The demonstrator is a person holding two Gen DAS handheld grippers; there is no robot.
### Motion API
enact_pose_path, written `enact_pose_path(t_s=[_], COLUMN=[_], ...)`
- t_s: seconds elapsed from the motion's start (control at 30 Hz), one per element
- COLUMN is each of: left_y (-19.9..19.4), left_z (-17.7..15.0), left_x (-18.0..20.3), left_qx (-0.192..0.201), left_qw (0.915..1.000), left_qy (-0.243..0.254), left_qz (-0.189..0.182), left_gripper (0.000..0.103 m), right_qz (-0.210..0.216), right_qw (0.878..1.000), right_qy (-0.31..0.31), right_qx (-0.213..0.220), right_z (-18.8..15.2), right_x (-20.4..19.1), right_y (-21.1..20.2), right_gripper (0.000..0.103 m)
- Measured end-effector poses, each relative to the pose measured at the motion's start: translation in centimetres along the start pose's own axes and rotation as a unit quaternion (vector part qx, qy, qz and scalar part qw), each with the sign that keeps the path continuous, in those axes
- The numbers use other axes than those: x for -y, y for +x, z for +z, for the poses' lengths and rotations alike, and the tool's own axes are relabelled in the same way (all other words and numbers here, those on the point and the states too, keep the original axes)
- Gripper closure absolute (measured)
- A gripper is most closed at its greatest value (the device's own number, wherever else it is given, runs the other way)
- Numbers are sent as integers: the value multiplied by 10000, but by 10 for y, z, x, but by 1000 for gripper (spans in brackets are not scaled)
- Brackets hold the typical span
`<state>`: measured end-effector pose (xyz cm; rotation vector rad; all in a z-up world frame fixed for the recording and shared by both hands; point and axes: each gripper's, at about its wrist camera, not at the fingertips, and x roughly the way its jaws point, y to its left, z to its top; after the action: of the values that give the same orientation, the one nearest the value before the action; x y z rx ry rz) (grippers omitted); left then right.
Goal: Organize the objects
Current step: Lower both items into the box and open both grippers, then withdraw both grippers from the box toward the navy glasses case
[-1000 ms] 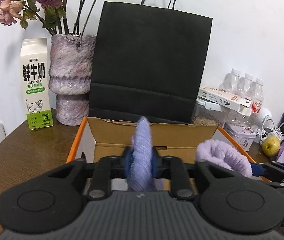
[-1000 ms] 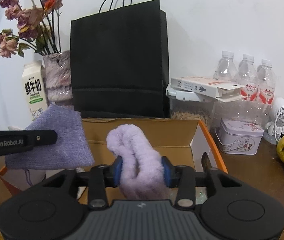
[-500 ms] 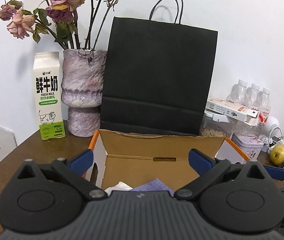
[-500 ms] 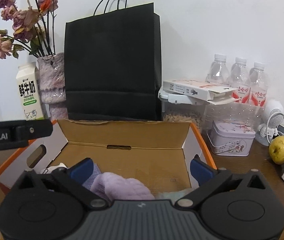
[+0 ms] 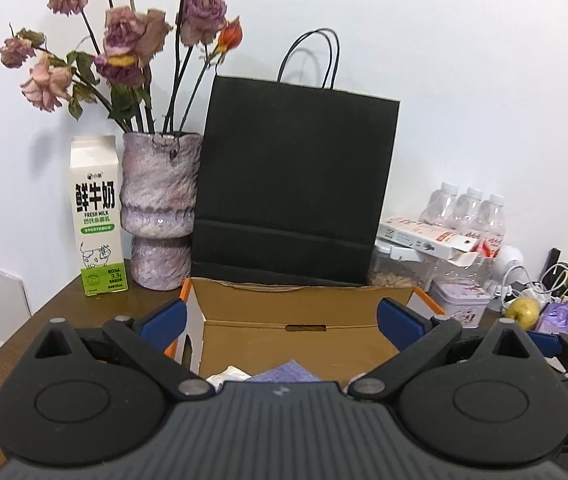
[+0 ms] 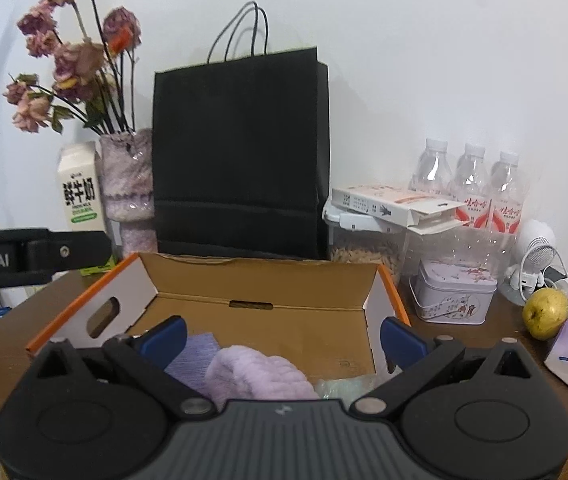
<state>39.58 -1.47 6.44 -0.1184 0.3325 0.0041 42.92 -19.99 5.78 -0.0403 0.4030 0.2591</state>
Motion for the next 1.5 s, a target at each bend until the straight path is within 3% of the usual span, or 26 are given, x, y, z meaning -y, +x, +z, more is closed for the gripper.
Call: enact_pose_path(t_s=[0.63,1.07,1.5], left_y=[-85,-143,-183], left_z=[-10,-37,-84], left_x=[0,2,-5], left_qx=[288,447,78], left_qw=[9993,9983,9989], left_qy=[181,286,409], left_qz=[-171,-235,-237], left_gripper=[0,0,0], right_qz=[-41,12,-37], right_qw=[9991,9985,9985], right_qy=[-259,-299,-408], right_qx=[323,456,350], right_z=[-19,-45,-88], right_x=[-11,-25,-38], right_y=[-81,-139,-192], right_gripper=[0,0,0])
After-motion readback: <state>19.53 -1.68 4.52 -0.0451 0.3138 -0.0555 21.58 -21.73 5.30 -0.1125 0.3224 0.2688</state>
